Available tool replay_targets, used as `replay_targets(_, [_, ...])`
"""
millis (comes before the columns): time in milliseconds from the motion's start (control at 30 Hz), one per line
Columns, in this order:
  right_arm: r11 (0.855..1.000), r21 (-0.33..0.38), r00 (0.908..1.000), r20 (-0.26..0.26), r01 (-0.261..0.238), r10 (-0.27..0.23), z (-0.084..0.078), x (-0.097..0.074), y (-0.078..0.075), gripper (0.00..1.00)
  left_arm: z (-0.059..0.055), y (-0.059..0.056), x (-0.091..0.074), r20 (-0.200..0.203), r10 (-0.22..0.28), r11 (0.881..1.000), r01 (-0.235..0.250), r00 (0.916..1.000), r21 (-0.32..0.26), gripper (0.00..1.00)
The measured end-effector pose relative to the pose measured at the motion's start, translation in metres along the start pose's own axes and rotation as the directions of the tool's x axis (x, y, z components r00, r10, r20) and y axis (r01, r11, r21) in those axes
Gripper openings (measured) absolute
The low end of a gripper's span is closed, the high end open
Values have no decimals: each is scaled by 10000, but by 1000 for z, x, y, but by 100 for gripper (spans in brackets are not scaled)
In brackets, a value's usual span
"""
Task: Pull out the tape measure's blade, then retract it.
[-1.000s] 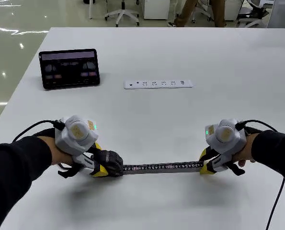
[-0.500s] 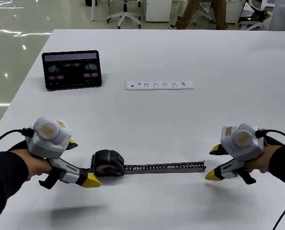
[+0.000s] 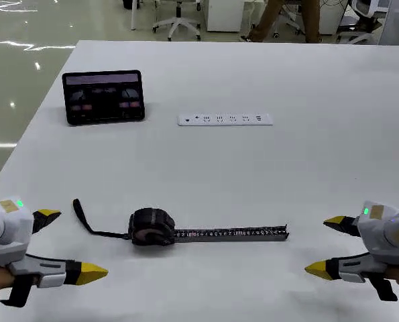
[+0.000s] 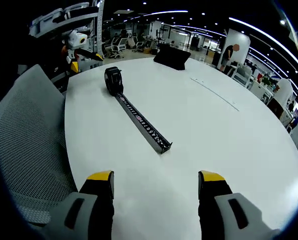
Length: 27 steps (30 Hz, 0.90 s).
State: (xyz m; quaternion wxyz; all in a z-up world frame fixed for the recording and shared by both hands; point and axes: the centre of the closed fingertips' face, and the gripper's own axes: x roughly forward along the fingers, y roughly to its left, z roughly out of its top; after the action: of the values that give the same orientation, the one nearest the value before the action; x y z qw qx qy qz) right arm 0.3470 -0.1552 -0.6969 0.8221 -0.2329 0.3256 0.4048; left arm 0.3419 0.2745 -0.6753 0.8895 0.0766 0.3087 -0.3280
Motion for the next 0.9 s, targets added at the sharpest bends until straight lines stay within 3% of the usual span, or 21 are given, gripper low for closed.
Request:
replay_targets(100, [9997, 185, 9998, 130, 150, -152, -8, -9, -3, 65, 0, 3, -9, 361, 250, 9997, -250, 9990, -17, 100])
replay_targets(167, [9989, 402, 9992, 304, 234, -246, -11, -17, -3, 67, 7, 5, -15, 969, 498, 9982, -527, 9941, 282, 100])
replay_targets(300, [9974, 655, 9983, 479, 300, -332, -20, -30, 2, 73, 13, 8, -27, 1540, 970, 9952, -944, 9833, -240, 100])
replay_targets(433, [9945, 975, 9972, 597, 380, -440, -25, -42, 0, 81, 10, 2, -34, 1568, 998, 9946, -941, 9826, -434, 100])
replay_targets(500, [9926, 1078, 9945, 825, 559, -650, -21, -49, -2, 84, 3, -2, -35, 1295, 896, 9959, -874, 9875, -229, 100])
replay_targets(633, [9913, 1080, 9931, 816, 754, -844, -19, -59, -1, 95, 1, -1, -40, 1493, 986, 9940, -904, 9839, -610, 100])
replay_targets(700, [9911, 1100, 9933, 792, 752, -841, -20, -63, 1, 97, 1, -4, -42, 1497, 940, 9939, -841, 9843, -711, 100])
replay_targets(733, [9906, 1160, 9935, 783, 728, -822, -23, -66, 1, 98, -1, -3, -42, 1429, 1057, 9938, -997, 9841, -489, 100])
replay_targets(767, [9905, 1154, 9935, 772, 748, -841, -24, -68, 2, 99, -6, -3, -43, 1197, 1059, 9941, -1020, 9872, -376, 100])
replay_targets(900, [9856, 1434, 9918, 772, 897, -1015, -33, -77, 1, 100, -10, -9, -46, 1143, 893, 9957, -859, 9894, -347, 100])
